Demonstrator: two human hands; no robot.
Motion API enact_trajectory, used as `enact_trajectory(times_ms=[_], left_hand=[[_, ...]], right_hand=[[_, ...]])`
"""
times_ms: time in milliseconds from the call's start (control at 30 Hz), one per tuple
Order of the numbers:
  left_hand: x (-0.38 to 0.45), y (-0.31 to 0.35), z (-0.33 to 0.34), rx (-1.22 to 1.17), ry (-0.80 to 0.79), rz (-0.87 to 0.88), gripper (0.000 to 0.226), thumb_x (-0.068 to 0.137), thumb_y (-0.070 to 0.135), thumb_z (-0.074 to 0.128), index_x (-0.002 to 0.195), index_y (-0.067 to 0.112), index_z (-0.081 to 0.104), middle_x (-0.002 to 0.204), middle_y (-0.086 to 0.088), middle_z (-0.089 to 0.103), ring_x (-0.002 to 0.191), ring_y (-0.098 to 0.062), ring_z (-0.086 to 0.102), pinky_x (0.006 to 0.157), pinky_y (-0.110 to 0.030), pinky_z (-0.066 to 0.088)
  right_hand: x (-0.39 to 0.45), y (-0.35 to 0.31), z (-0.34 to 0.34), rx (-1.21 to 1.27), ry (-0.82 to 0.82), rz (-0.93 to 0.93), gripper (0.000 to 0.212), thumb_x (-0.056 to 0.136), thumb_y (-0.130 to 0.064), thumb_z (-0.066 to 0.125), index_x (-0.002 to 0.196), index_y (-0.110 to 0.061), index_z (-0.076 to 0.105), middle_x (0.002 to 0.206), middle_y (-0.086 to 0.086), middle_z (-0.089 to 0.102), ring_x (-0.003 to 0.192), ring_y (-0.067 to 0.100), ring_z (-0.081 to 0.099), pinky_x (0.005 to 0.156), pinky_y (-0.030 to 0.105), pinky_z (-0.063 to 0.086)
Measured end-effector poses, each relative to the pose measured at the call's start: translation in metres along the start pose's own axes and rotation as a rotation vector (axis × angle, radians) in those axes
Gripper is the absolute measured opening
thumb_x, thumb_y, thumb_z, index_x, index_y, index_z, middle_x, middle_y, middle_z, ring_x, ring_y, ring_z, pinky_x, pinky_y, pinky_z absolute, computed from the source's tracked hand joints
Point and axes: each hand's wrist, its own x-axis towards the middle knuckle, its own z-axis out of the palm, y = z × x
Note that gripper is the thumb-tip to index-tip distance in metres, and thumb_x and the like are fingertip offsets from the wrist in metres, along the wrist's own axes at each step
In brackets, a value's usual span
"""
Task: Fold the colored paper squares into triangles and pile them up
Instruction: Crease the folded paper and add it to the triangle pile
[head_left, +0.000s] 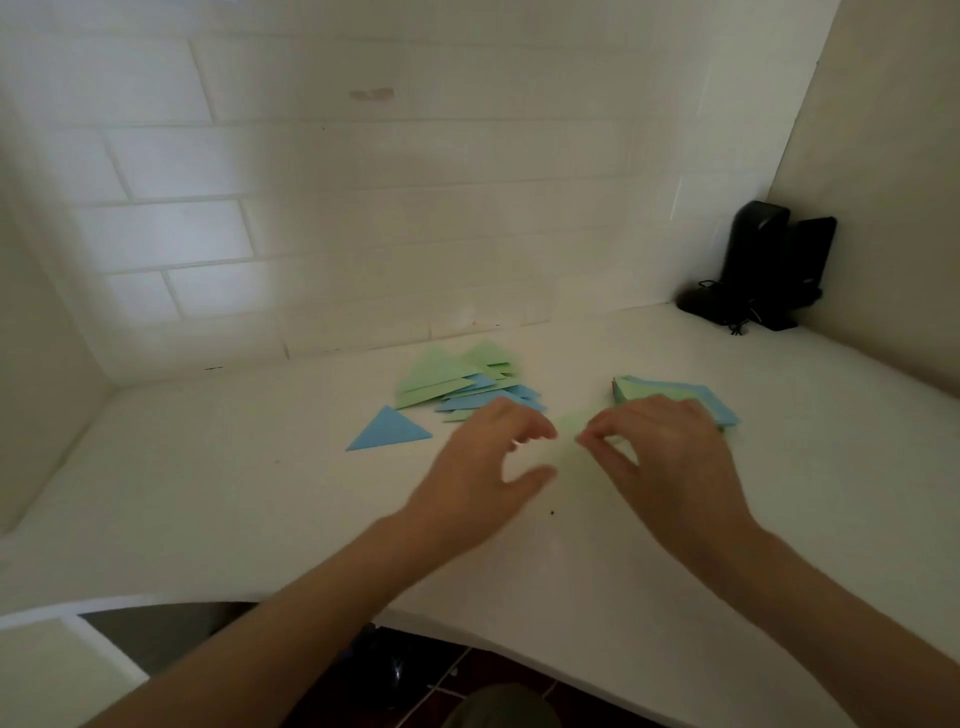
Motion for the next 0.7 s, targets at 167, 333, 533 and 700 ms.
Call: enact_trajectory(times_ms=[167, 333, 533, 700], left_hand=[[-0.013, 0.008, 0.033, 0.017, -0.099, -0.010, 0.026, 0.078, 0.026, 0.066, 0.101, 0.018, 0.057, 0.098, 0.008, 0.055, 0.090, -0.009, 0.051, 0.080, -0.030, 0.046], [-0.021, 0.015, 0.041, 0.046, -0.166, 0.034, 0.016, 0.081, 0.029, 0.063, 0.092, 0.018, 0.065, 0.088, 0.004, 0.062, 0.082, -0.009, 0.053, 0.074, -0.022, 0.041], [-0.011, 0.024, 0.045, -0.013, -0.224, -0.007, 0.007, 0.082, 0.025, 0.069, 0.082, 0.018, 0.070, 0.083, 0.005, 0.064, 0.075, -0.005, 0.056, 0.071, -0.019, 0.046], [-0.009, 0.027, 0.047, -0.019, -0.190, -0.096, 0.009, 0.083, 0.025, 0.068, 0.080, 0.017, 0.071, 0.081, 0.007, 0.063, 0.073, -0.004, 0.057, 0.067, -0.005, 0.037]], right_hand=[[-0.036, -0.010, 0.002, 0.062, -0.152, 0.045, 0.027, 0.084, -0.043, 0.047, 0.073, -0.027, 0.066, 0.068, -0.012, 0.065, 0.061, 0.011, 0.061, 0.059, 0.030, 0.044], [-0.058, -0.007, -0.009, 0.151, -0.259, 0.145, 0.033, 0.083, -0.053, 0.042, 0.073, -0.029, 0.063, 0.068, -0.015, 0.062, 0.062, 0.005, 0.057, 0.061, 0.026, 0.044], [-0.067, 0.007, -0.020, 0.307, -0.321, 0.297, 0.027, 0.083, -0.050, 0.056, 0.076, -0.026, 0.065, 0.072, -0.013, 0.062, 0.068, 0.004, 0.057, 0.065, 0.022, 0.047], [-0.068, 0.007, -0.020, 0.353, -0.307, 0.381, 0.014, 0.078, -0.034, 0.072, 0.070, -0.025, 0.065, 0.072, -0.011, 0.060, 0.069, 0.001, 0.056, 0.065, 0.008, 0.040]])
